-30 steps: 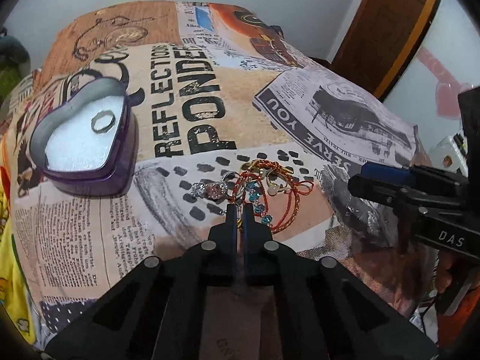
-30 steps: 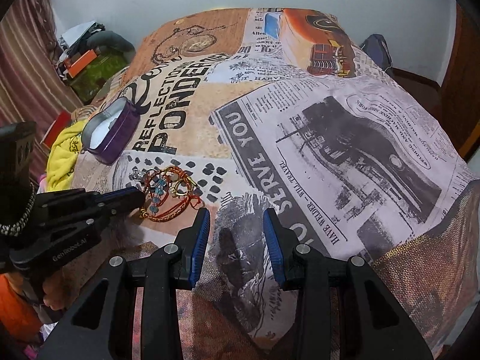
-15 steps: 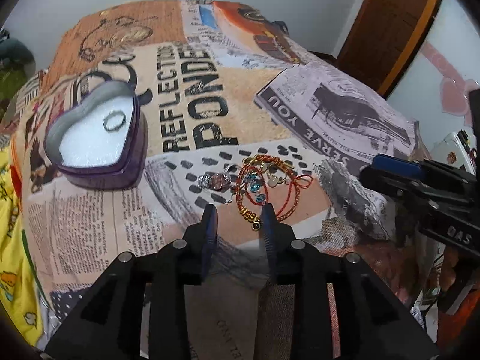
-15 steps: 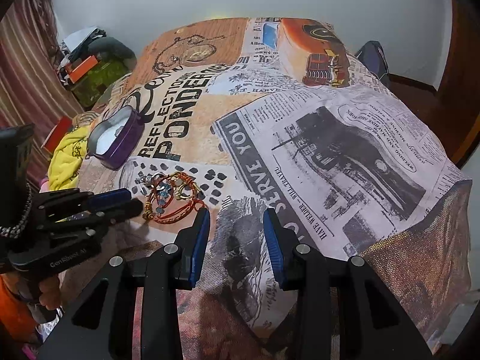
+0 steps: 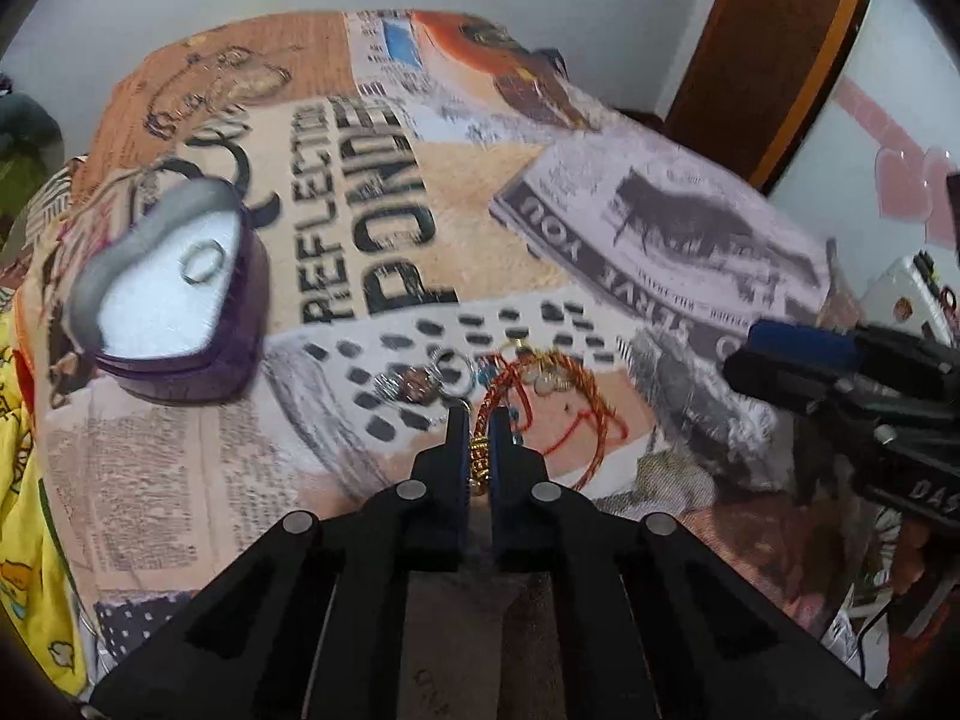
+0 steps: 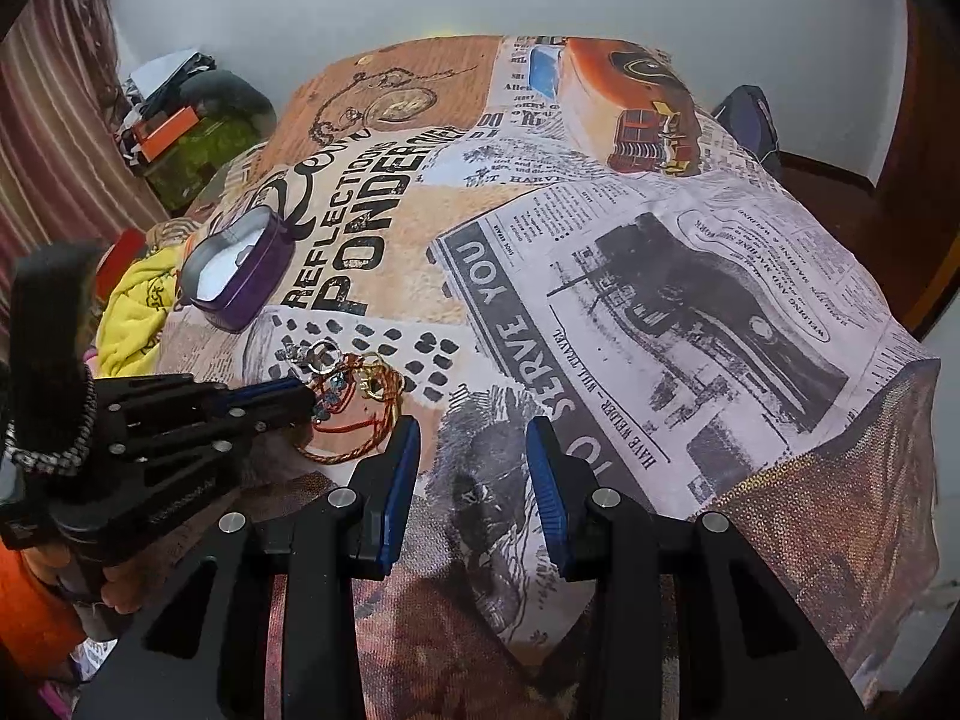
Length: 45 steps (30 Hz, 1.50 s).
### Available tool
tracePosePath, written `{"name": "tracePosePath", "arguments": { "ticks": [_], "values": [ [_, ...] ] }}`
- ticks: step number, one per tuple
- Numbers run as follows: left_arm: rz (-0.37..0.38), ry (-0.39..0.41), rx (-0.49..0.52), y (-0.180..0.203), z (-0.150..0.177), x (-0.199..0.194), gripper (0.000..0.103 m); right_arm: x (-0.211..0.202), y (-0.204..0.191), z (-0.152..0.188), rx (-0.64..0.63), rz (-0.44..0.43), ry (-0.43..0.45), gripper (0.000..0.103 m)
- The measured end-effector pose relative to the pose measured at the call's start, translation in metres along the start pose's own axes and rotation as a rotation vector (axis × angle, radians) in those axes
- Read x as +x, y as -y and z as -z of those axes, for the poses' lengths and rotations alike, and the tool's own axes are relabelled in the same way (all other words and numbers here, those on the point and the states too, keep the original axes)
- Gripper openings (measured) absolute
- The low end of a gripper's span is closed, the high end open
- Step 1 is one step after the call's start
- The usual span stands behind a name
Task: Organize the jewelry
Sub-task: 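Grasp the orange beaded bracelet with the left tool while the right tool grasps a gold ring, then carry the bracelet in the left tool while the right tool carries the gold ring to the tin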
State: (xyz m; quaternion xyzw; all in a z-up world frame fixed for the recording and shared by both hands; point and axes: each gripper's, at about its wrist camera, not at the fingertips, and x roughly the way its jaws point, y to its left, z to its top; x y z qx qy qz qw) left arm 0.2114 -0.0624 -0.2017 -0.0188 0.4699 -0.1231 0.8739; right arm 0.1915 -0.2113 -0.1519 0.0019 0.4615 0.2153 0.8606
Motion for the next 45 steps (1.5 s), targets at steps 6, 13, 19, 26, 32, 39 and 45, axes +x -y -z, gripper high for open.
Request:
{"name": "tracePosePath", "arguments": {
  "ticks": [6,13,19,26,32,39,45],
  "values": [
    [-0.008,0.095,-0.029,-0.011,-0.009,-0.037,0.004,0.001,-0.006,0.000,-0.015,-0.003,-0.002,0.033],
    [-0.069,0.202,-0.041,-0.028,-0.012,-0.076,0.004,0.014,-0.019,-0.005,-0.041,-0.027,-0.021,0.033],
    [-0.108,0.219,-0.043,-0.041,-0.002,-0.084,0.004,0.040,-0.033,-0.014,-0.085,-0.052,-0.066,0.033],
    [-0.099,0.206,-0.066,-0.049,0.005,-0.075,0.004,0.066,-0.042,-0.016,-0.129,-0.043,-0.114,0.033],
    [-0.091,0.201,-0.093,-0.054,0.007,-0.071,0.004,0.065,-0.044,-0.012,-0.165,-0.020,-0.079,0.024],
    [-0.086,0.210,-0.102,-0.053,0.007,-0.076,0.004,0.060,-0.043,-0.012,-0.150,-0.015,-0.059,0.024],
    [-0.094,0.244,-0.100,-0.056,0.003,-0.090,0.004,0.036,-0.048,-0.021,-0.145,-0.011,0.002,0.024]
  ]
}}
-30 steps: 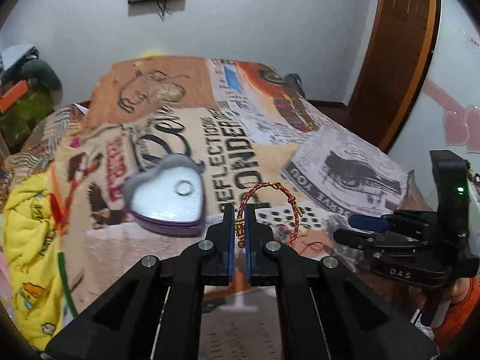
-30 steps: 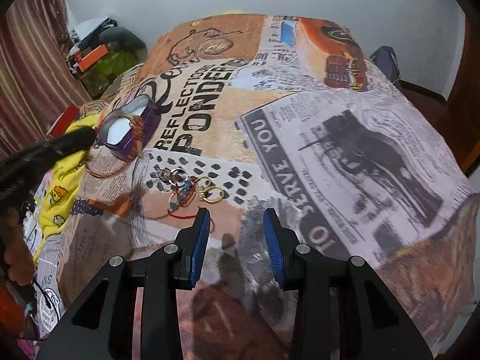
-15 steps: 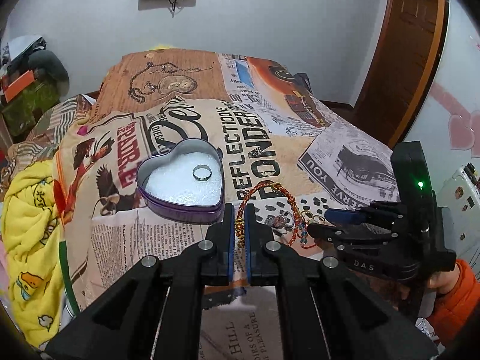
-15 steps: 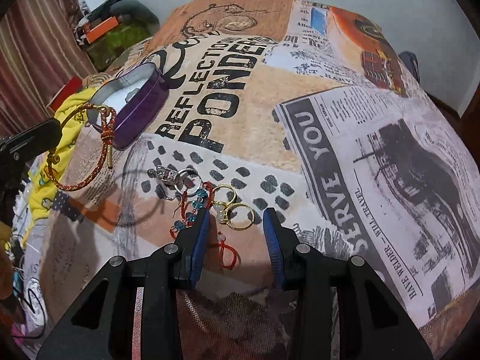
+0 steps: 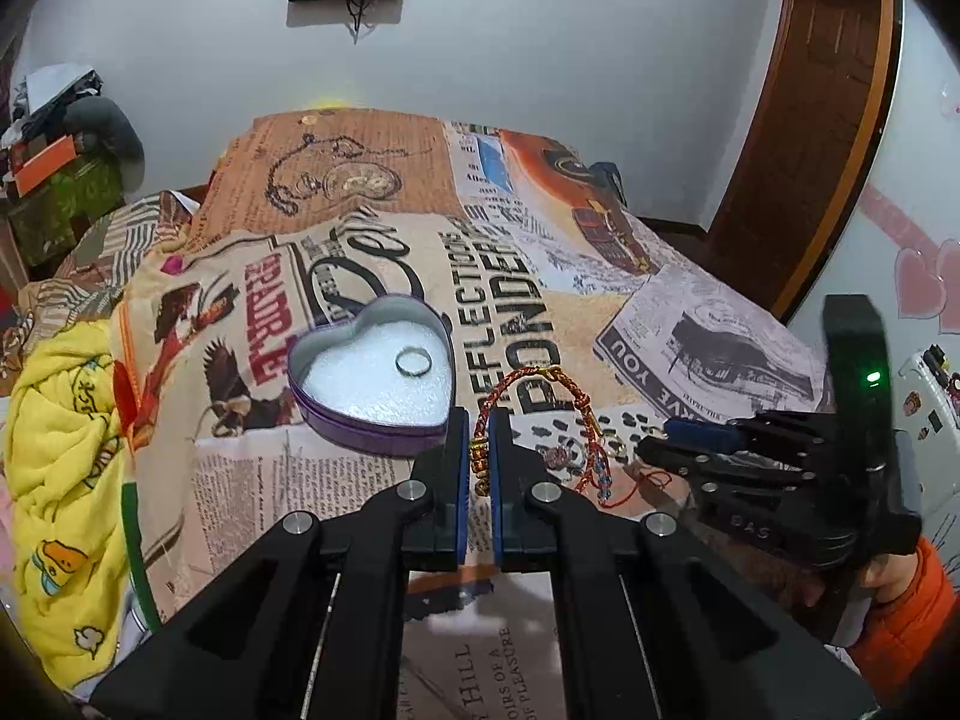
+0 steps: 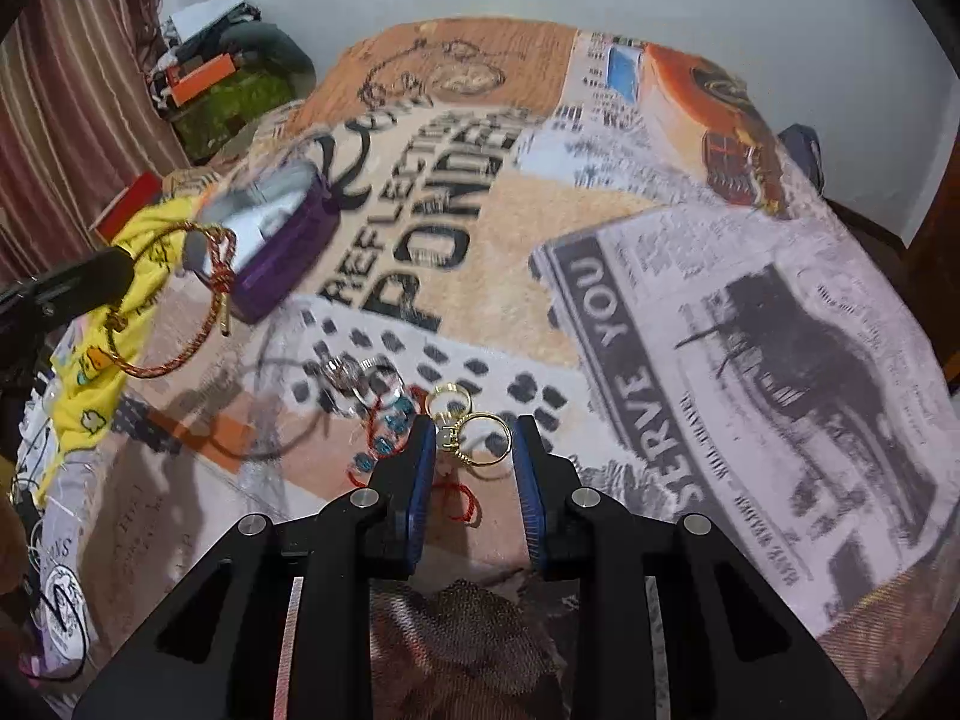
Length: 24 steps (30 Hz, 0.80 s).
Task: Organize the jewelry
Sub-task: 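Carry the bracelet in the left tool while the right tool carries the gold ring to the tin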
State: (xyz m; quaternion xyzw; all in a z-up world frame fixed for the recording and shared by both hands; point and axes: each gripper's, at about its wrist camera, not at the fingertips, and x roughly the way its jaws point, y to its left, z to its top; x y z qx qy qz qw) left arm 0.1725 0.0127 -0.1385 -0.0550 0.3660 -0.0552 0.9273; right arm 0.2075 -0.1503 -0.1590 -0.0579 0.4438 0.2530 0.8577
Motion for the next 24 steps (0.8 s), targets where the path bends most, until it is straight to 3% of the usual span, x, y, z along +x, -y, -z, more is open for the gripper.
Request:
{"name": "tracePosePath", "arguments": {
  "ticks": [12,24],
  "values": [
    [-0.039,0.087,-0.007,-0.019,-0.020,-0.027,0.004,-0.043,-0.032,-0.039,-0.045,-0.042,0.164,0.024],
    [-0.072,0.114,-0.036,-0.053,-0.033,-0.023,0.004,-0.038,-0.065,-0.068,-0.083,-0.117,0.223,0.024]
  ]
}}
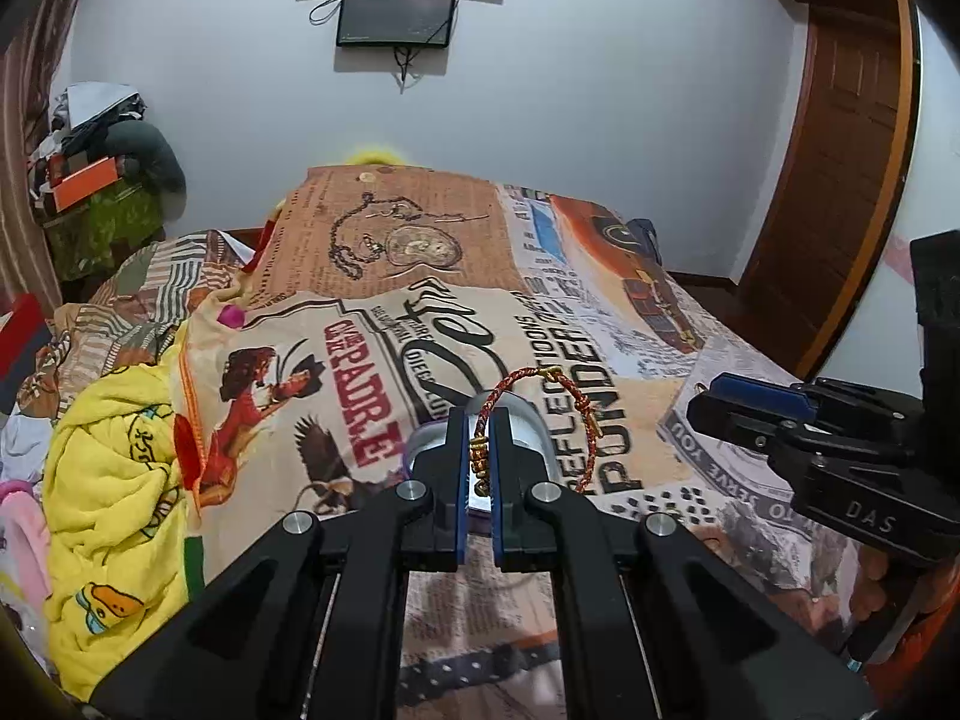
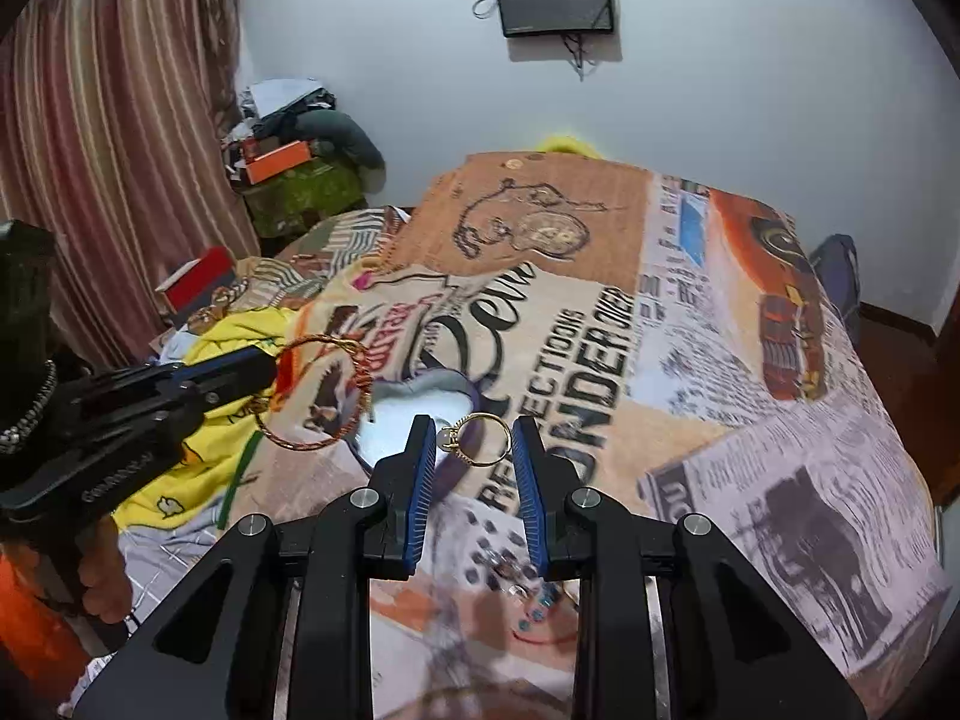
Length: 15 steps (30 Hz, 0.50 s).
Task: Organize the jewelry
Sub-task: 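Carry the bracelet in the left tool while the right tool carries the gold ring to the tin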
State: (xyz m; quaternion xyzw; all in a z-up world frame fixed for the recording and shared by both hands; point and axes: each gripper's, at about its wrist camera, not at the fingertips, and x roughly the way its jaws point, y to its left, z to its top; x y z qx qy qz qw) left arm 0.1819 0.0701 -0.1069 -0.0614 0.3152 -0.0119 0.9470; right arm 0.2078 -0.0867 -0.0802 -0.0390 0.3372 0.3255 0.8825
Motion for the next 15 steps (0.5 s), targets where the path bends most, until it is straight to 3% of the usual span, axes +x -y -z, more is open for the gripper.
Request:
{"name": "tracePosePath", "arguments": {
  "ticks": [15],
  "values": [
    [0.077,-0.112,-0.047,-0.031,0.006,0.060,0.004,0.048,-0.018,-0.008,-0.028,-0.049,-0.050,0.024]
  ]
}}
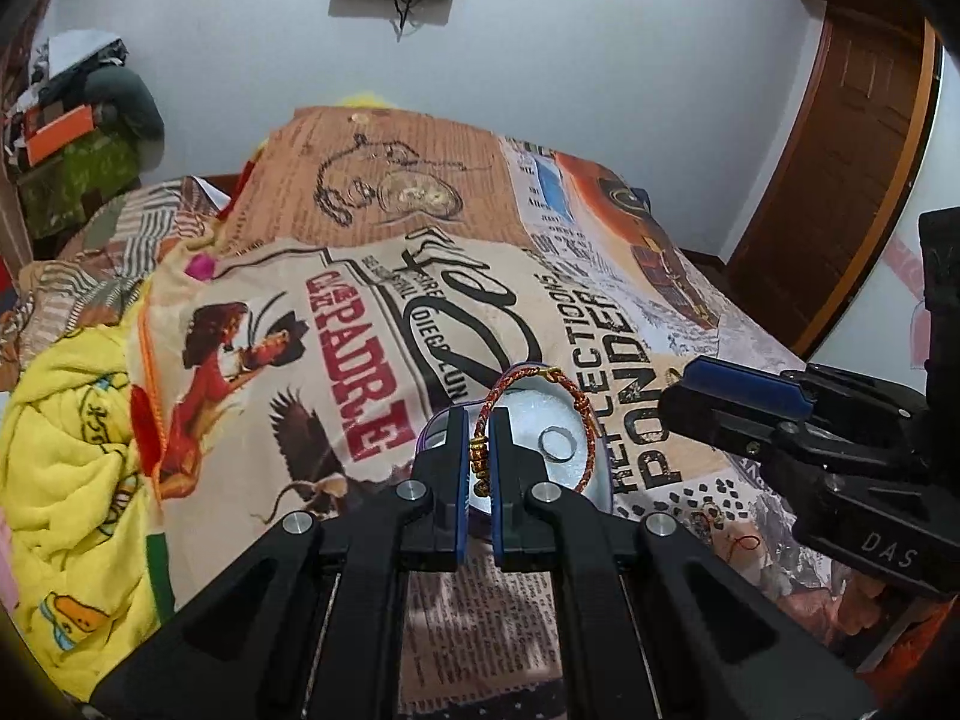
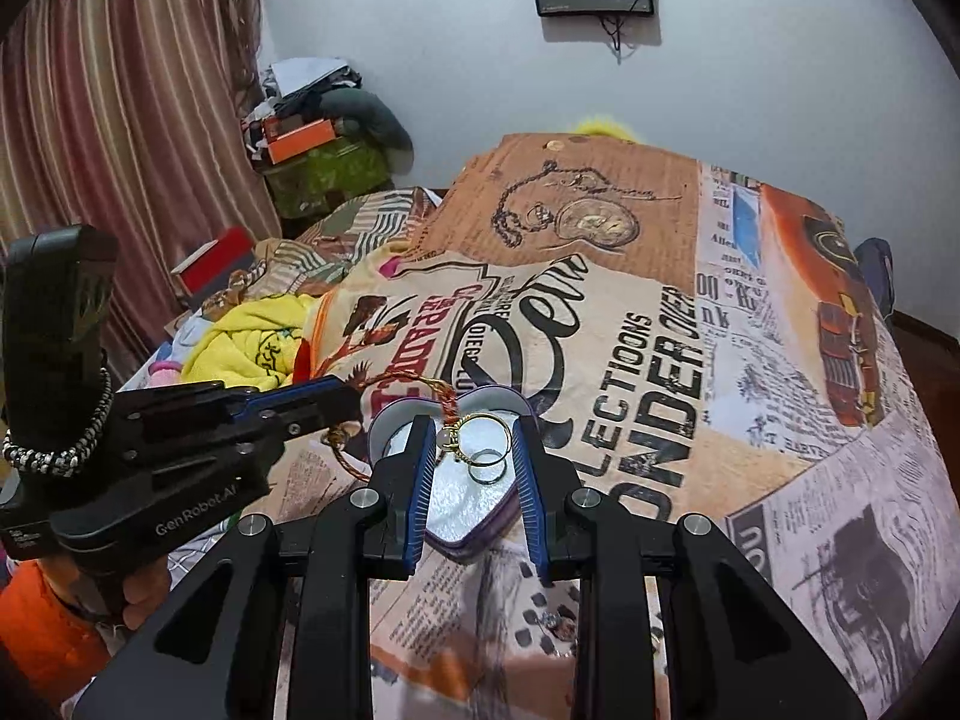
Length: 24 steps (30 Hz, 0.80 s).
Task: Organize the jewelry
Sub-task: 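Carry the bracelet in the left tool while the right tool carries the gold ring to the tin, then open both tools to drop the bracelet and gold ring into the tin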
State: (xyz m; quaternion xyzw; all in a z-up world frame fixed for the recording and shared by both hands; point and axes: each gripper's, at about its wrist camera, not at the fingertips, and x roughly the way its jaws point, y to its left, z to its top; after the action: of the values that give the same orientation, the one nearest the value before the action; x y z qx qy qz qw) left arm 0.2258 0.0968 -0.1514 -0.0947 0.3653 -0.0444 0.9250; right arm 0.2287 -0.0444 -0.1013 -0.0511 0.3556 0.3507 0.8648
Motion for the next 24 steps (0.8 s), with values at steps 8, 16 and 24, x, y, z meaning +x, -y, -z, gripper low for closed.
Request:
{"name": "tracePosePath", "arguments": {
  "ticks": [8,16,24],
  "values": [
    [0.029,-0.046,0.012,-0.006,0.001,0.022,0.004,0.023,0.002,0.000,-0.008,-0.003,-0.044,0.024],
    [0.007,-0.054,0.055,-0.005,0.002,0.032,0.004,0.036,0.002,0.003,-0.015,-0.005,-0.074,0.024],
    [-0.051,0.000,0.082,-0.010,0.000,0.014,0.006,0.046,-0.006,0.000,-0.045,-0.020,-0.095,0.024]
  ]
}}
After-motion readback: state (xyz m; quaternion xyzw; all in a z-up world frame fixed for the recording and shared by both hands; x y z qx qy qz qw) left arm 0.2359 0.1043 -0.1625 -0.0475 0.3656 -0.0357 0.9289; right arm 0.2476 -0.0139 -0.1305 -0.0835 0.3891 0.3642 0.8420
